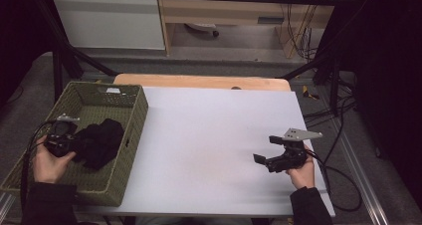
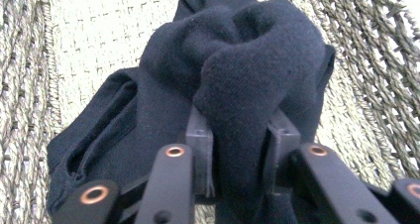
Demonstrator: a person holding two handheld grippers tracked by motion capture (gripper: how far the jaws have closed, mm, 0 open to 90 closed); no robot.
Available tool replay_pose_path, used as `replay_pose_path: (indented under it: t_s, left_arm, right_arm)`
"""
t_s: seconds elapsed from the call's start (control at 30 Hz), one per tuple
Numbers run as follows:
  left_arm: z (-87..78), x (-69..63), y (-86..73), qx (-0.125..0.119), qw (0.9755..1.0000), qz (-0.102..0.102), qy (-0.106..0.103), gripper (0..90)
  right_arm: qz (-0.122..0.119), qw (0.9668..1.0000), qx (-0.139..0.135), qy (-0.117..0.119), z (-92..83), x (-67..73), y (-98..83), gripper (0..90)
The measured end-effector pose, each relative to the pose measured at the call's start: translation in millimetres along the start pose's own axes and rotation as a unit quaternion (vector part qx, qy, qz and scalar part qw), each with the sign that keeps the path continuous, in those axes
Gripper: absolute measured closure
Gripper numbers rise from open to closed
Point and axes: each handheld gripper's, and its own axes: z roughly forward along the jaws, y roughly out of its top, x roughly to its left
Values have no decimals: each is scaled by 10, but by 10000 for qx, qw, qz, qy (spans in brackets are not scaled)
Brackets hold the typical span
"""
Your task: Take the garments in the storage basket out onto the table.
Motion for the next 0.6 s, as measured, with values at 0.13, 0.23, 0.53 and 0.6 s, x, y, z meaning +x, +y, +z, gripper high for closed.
replay_pose_path:
  t_s: [0.13,0.23,0.53,0.6]
  left_arm:
    - [-19,5,9,-13,10000,-91,-38,738]
    - [-57,11,20,-85,9997,-181,-130,746]
    - [-172,-32,35,-200,9997,-7,-110,750]
    - [-207,-37,38,-257,9996,-26,-145,752]
  right_arm:
    - [2,10000,1,-2,1,0,0,6]
    - [1,10000,1,2,2,0,0,6]
    - [20,10000,-20,6,-5,1,3,6]
    - [14,10000,-22,10,-5,1,3,6]
